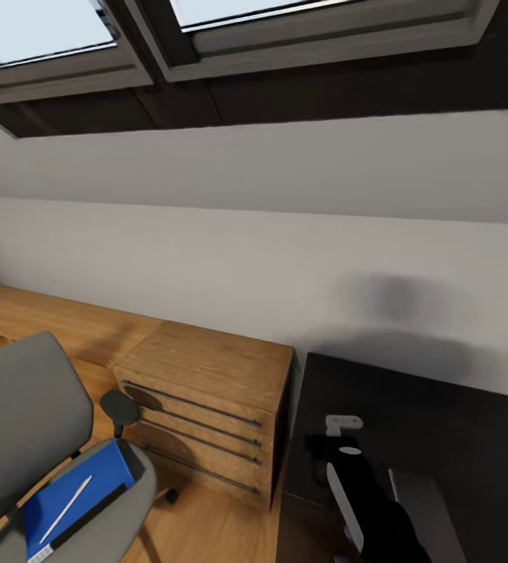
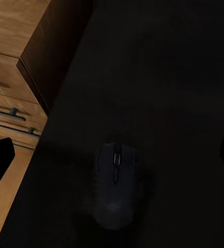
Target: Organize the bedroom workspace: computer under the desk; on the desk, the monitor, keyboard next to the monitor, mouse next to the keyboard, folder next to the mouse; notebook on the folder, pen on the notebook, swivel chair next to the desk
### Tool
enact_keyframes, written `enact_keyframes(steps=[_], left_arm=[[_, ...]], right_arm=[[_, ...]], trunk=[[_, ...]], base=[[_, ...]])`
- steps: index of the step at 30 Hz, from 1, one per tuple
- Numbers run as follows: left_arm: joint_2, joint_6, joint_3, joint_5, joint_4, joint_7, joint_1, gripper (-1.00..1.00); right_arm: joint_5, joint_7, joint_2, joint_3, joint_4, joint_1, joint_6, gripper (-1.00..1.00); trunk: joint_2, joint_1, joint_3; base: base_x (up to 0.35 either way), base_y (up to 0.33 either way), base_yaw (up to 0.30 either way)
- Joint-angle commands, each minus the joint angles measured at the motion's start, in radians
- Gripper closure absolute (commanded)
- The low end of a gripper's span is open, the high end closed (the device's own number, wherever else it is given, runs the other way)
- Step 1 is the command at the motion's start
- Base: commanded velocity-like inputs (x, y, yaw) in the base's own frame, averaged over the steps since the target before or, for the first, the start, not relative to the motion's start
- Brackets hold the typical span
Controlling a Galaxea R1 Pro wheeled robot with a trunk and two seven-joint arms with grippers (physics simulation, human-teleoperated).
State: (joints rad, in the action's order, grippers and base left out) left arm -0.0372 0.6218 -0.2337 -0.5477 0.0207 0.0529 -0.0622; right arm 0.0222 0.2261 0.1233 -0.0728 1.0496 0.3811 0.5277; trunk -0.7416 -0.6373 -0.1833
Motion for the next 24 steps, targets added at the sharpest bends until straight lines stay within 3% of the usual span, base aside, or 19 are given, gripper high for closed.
enact_keyframes(steps=[1,7,13,24], left_arm=[[0.000,0.003,-0.005,-0.011,-0.001,0.006,-0.001,-1.00],[0.000,0.002,-0.005,-0.011,-0.001,0.009,-0.001,-1.00],[0.004,0.001,-0.004,-0.011,0.000,0.007,-0.001,-1.00],[0.006,0.001,-0.003,-0.012,0.000,0.003,-0.001,-1.00]], right_arm=[[0.003,0.006,-0.001,-0.002,0.001,0.001,0.002,-1.00],[0.002,0.007,-0.019,-0.002,0.000,0.001,-0.033,-1.00],[0.002,0.007,-0.020,-0.003,-0.018,0.001,-0.036,-1.00],[0.003,0.013,-0.020,-0.002,-0.022,0.001,-0.026,-1.00]], trunk=[[-0.001,0.000,-0.002],[-0.001,0.000,-0.002],[-0.001,0.000,-0.002],[-0.078,-0.043,-0.036]], base=[[0.074,0.000,0.000],[0.022,0.000,0.000],[0.001,0.000,0.000],[0.000,0.000,0.000]])
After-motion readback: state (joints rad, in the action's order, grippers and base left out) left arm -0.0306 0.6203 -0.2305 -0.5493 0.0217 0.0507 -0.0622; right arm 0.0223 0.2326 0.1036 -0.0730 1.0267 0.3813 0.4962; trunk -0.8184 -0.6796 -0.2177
